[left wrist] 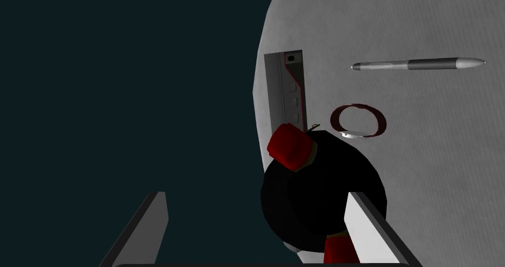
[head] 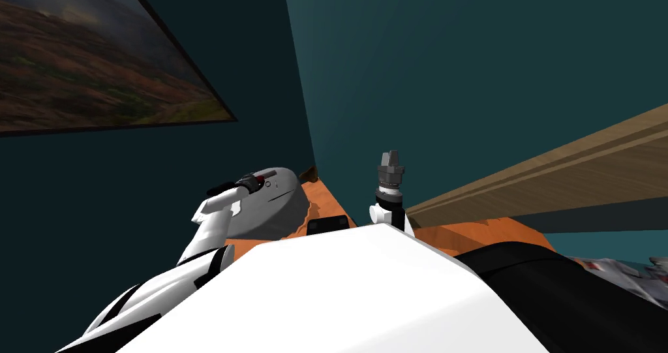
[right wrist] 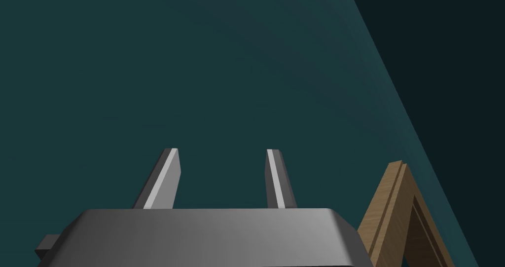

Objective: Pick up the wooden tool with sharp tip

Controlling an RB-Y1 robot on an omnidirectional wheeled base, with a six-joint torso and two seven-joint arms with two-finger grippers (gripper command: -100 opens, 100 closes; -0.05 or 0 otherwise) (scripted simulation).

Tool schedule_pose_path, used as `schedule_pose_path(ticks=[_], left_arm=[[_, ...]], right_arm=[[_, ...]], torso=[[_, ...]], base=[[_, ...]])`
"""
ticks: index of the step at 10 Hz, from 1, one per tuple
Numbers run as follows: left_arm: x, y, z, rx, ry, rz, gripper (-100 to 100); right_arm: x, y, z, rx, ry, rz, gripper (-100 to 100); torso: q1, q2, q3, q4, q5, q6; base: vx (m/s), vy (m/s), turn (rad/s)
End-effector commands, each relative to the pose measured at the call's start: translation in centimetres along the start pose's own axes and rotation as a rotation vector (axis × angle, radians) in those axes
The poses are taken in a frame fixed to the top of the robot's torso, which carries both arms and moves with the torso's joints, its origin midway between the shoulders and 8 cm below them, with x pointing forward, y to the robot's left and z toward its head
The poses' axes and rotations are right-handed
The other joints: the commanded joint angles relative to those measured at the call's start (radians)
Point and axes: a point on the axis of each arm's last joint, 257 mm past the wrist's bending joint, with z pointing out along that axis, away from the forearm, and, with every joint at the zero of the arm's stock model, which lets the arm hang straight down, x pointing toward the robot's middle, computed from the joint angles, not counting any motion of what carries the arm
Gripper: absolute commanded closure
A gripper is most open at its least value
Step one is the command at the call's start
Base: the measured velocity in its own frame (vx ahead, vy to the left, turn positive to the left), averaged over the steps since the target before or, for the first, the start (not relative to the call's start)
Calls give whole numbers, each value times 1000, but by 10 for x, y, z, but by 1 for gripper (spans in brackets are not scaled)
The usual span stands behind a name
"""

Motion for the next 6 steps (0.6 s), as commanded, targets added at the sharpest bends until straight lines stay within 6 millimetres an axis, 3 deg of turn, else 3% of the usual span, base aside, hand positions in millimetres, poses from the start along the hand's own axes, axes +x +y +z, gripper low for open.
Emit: schedule_pose_path(ticks=[1,6], left_arm=[[-4,19,1,-63,-3,-15,-100],[-16,68,7,-259,0,-87,-100]], right_arm=[[0,0,0,0,0,0,0],[0,0,0,0,0,0,0]], torso=[[0,0,0,0,0,0],[0,0,0,0,0,-1]], base=[[10,1,-75],[9,2,-93]])
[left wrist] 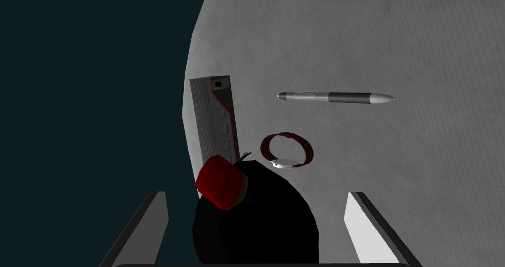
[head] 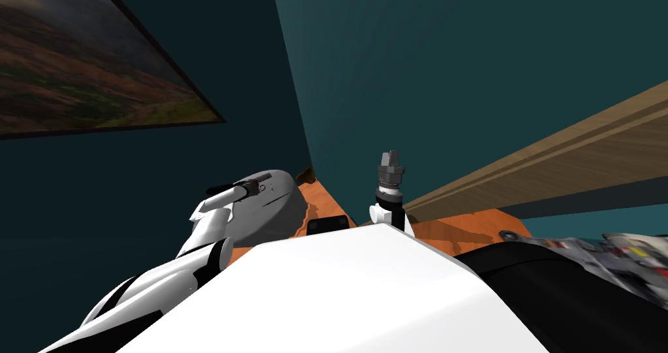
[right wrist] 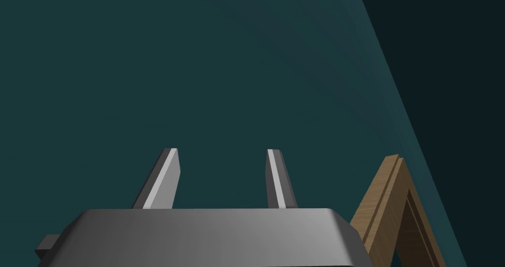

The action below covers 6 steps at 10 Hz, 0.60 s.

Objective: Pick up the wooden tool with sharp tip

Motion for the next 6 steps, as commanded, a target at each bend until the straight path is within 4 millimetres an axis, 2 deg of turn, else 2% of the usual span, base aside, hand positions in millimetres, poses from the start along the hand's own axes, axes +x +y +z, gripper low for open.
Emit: schedule_pose_path(ticks=[1,5,6], left_arm=[[-4,21,3,-62,-1,-18,-100],[-11,63,7,-208,2,-70,-100],[-14,81,7,-270,2,-95,-100]], right_arm=[[0,0,0,0,0,0,0],[0,0,0,0,0,0,0],[0,0,0,0,0,0,0]], torso=[[0,0,0,0,0,0],[0,0,0,0,0,0],[0,0,0,0,0,-1]], base=[[10,5,-64],[9,5,-79],[13,9,-78]])
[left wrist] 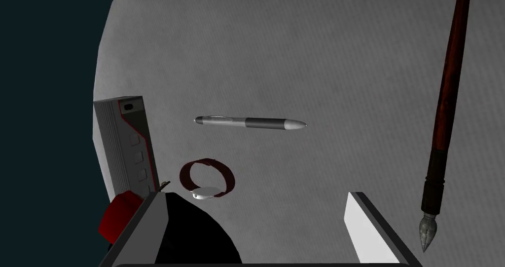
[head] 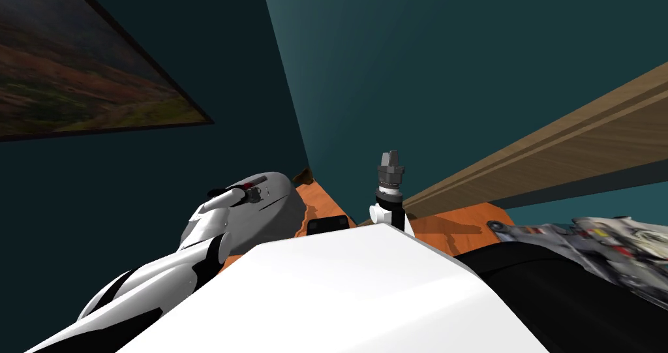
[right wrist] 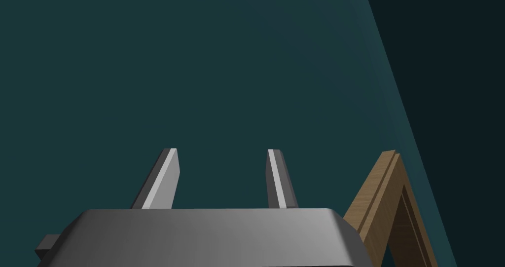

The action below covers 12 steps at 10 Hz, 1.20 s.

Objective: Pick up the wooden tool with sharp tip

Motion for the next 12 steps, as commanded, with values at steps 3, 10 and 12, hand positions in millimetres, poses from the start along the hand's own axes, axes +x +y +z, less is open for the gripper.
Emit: schedule_pose_path(ticks=[3,10,12], left_arm=[[-4,33,4,-112,3,-38,-100],[-14,113,1,-381,6,-137,-100],[-17,133,-4,-447,5,-163,-100]], right_arm=[[0,0,0,0,0,0,0],[0,0,0,0,0,0,0],[0,0,0,0,0,0,0]], torso=[[0,0,0,0,0,0],[0,0,0,0,0,0],[0,0,0,0,0,0]], base=[[9,10,-60],[12,15,-64],[13,18,-60]])
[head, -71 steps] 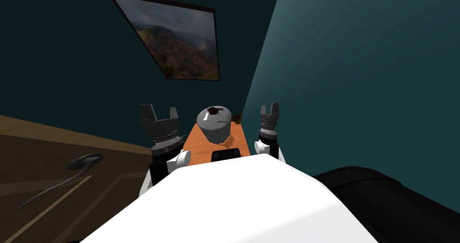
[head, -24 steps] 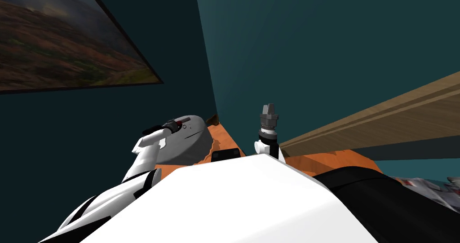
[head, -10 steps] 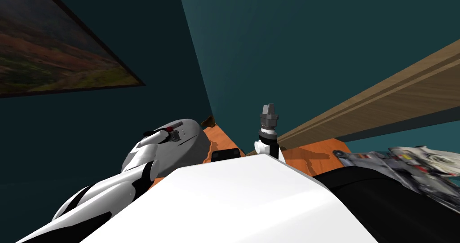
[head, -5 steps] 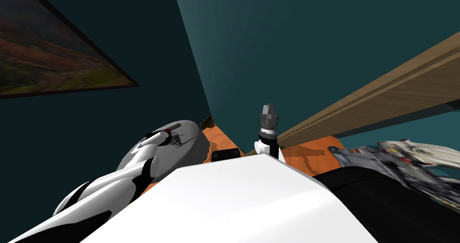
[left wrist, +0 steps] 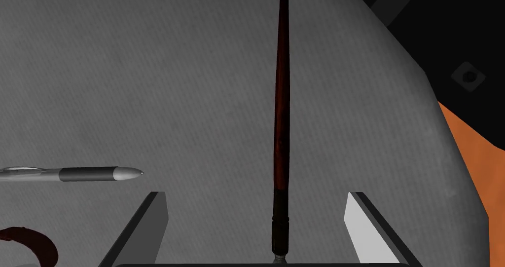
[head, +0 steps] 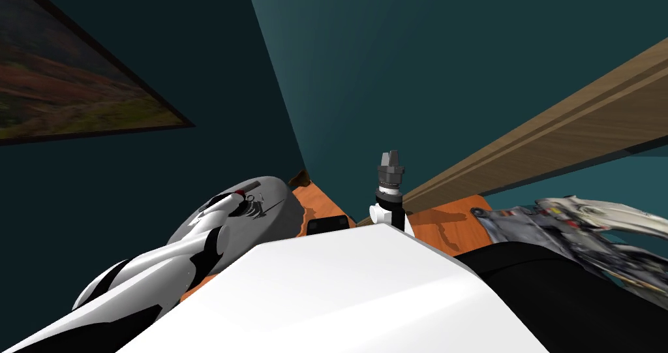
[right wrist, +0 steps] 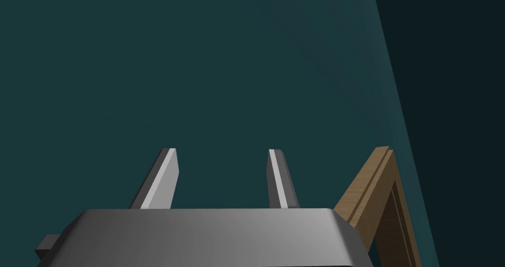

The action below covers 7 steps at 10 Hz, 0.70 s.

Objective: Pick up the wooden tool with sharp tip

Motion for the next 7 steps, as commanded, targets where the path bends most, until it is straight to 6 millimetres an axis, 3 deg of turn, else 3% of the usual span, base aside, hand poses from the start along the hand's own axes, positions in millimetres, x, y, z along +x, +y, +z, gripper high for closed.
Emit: schedule_pose_path(ticks=[1,3,4,5,7], left_arm=[[-3,12,0,-44,-1,-17,-100],[-4,10,1,-38,-1,-13,-100],[-4,11,1,-40,-1,-15,0],[1,20,13,-40,-1,-15,-100],[7,31,25,-41,-1,-14,-100]], right_arm=[[0,0,0,0,0,0,0],[0,0,0,0,0,0,0],[0,0,0,0,0,0,0],[0,0,0,0,0,0,0],[0,0,0,0,0,0,0]], torso=[[0,0,0,0,0,0],[-1,1,0,0,0,0],[-1,1,0,0,0,0],[-1,1,1,0,0,0],[1,-1,0,0,0,0]], base=[[10,15,-47],[2,5,-5],[0,0,0],[16,36,-1],[32,51,-5]])
